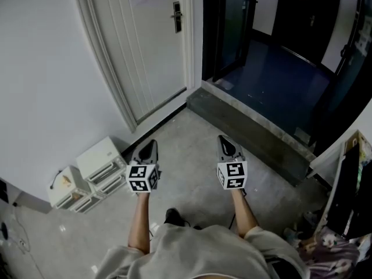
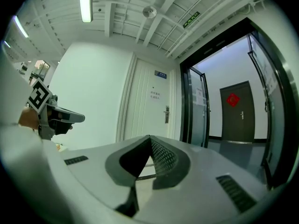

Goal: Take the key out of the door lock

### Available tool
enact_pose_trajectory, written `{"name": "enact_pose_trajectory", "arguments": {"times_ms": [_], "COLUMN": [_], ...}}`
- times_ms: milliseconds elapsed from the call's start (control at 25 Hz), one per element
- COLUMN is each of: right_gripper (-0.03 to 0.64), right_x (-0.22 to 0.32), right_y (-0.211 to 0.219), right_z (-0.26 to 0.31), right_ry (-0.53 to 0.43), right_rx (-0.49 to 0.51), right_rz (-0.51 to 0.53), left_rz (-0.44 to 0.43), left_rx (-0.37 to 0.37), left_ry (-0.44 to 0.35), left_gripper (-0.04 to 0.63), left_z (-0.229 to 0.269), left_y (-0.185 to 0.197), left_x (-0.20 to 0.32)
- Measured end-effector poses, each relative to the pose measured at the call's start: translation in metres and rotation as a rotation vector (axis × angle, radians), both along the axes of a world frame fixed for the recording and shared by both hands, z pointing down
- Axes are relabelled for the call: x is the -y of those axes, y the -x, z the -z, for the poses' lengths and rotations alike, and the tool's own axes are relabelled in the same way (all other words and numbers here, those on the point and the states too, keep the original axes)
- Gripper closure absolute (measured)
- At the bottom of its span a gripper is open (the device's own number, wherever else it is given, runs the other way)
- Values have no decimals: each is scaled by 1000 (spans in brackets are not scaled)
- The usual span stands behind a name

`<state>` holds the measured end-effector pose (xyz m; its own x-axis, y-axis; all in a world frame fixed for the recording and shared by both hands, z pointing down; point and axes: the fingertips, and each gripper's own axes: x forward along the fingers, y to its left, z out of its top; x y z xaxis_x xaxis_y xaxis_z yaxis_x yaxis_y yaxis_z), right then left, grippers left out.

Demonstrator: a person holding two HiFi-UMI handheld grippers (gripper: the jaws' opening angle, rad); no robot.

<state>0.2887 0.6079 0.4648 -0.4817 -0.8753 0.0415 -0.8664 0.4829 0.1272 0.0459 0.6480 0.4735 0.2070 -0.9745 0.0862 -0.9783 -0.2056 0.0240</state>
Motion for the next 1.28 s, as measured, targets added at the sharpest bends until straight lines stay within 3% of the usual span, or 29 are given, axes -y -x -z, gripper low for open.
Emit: {"name": "enact_pose_trajectory", "arguments": {"times_ms": [360, 1080, 1280], "right_gripper": [594, 594, 594], "right_x": [84, 363, 420], "right_y": [26, 164, 187], "right_z": [-10, 16, 11], "right_ry": [-1, -22, -17], "right_rx": [-13, -51, -61], "right_rz": [-3, -37, -61], "left_rz": [-20, -76, -102], "left_rx": [-7, -33, -37], "left_ry": [4, -17, -17], "left_gripper": [577, 577, 577], "left_z": [-15, 5, 3], "left_y": [21, 153, 176], "left_x": [90, 384, 450]}}
